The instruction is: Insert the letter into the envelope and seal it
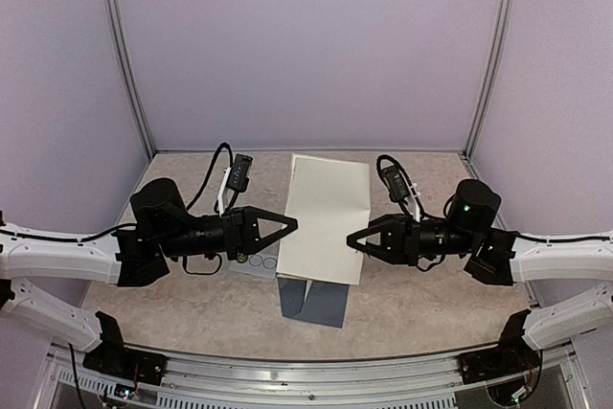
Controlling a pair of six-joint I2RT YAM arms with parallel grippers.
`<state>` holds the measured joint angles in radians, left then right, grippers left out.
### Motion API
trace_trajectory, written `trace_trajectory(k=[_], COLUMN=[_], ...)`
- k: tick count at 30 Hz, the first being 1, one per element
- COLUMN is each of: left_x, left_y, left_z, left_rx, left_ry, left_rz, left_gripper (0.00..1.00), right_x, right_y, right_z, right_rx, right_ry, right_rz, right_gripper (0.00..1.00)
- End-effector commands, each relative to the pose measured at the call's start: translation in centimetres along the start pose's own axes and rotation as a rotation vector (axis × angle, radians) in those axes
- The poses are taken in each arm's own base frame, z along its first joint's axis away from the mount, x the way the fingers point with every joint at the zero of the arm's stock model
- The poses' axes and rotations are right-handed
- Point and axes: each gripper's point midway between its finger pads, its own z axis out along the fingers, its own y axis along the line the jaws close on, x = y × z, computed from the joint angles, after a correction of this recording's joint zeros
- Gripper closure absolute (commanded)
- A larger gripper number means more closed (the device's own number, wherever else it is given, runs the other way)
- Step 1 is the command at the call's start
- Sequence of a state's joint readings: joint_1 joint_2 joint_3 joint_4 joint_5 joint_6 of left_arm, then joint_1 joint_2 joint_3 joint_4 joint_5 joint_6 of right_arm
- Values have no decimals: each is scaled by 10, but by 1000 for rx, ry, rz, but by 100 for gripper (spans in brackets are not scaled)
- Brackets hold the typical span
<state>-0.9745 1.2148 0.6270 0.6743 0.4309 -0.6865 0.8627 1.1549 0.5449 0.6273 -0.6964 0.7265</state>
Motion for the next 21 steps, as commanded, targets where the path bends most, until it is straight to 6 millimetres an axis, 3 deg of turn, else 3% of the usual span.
trace_trajectory(k=[1,4,5,6,7,8,9,10,11,12,16,18,19,20,21], left_x=[9,10,11,11,12,13,14,15,16,16,19,20,21,22,22], left_y=[-12,-12,-11,-12,-12,-12,-13,-13,-13,-13,-12,-12,-12,-11,-11], left_z=[0,0,0,0,0,0,1,1,1,2,2,2,2,2,1], left_rx=[69,65,64,68,72,75,80,81,85,87,85,86,85,84,81], left_ry=[61,70,73,78,82,87,91,96,101,104,116,123,126,129,130], left_rz=[13,16,16,16,14,12,11,8,7,5,-1,-3,-5,-6,-7], left_gripper=[100,100,100,100,100,100,100,100,100,100,100,100,100,100,100], right_x=[-39,-43,-43,-44,-46,-47,-49,-52,-54,-56,-60,-63,-64,-66,-68], right_y=[10,14,14,15,15,14,14,15,16,16,16,14,13,13,13], right_z=[-9,-11,-11,-11,-11,-12,-12,-13,-14,-14,-16,-17,-18,-20,-22], right_rx=[10,-4,-6,-8,-7,-4,-4,-5,-6,-5,-2,4,9,8,8], right_ry=[-131,-138,-137,-139,-145,-153,-161,-169,-177,-182,-195,-206,-217,-231,-243], right_rz=[-74,-87,-87,-88,-88,-87,-90,-95,-99,-103,-110,-108,-107,-109,-108], right_gripper=[100,100,91,66,48,42,47,67,95,100,96,55,52,70,97])
